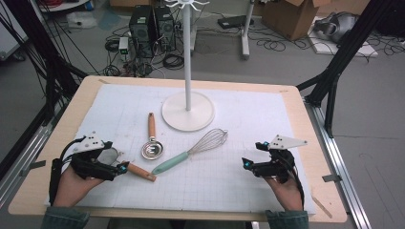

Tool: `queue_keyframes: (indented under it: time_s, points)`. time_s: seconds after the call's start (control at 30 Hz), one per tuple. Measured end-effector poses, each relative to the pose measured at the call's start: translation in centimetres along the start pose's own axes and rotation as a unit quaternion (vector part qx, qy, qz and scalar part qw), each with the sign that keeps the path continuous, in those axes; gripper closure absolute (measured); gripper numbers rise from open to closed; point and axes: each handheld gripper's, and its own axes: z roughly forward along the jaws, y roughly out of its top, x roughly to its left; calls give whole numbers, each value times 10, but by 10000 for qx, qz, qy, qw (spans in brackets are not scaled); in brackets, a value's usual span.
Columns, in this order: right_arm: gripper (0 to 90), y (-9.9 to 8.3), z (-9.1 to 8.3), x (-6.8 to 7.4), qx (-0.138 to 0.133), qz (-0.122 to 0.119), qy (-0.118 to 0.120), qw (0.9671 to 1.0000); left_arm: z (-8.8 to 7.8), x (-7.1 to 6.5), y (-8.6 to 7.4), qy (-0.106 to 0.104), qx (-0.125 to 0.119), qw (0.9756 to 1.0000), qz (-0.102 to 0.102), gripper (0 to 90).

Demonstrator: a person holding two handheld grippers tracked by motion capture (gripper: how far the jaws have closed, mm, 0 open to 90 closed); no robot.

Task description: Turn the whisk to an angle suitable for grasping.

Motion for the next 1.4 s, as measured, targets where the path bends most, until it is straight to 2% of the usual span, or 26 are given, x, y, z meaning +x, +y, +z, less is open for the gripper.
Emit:
queue_keyframes:
  time_s: [0.33, 0.77, 0.83, 1.13, 1.17, 1.4]
  points:
    - [171, -1, -2, 0, -24, -5, -24, 10000, 1, -1, 0, 33, -14, 10000, 13, 30]
    - [171, -1, 0, 1, 8, -45, -9, 10000, 4, -5, 3, -69, -4, 9999, 76, 33]
    - [171, -1, 0, 2, 27, -29, 4, 10000, 5, -6, 4, -129, -2, 9999, 90, 70]
    - [171, 0, -3, 2, 8, -34, 2, 10000, 10, -11, 14, -228, -12, 9996, 184, 90]
    - [171, 0, -2, 2, 20, -35, 13, 10000, 13, -12, 18, -254, -19, 9994, 247, 103]
    - [171, 0, -1, 2, 30, -73, 26, 10000, 22, -14, 27, -349, -24, 9990, 286, 138]
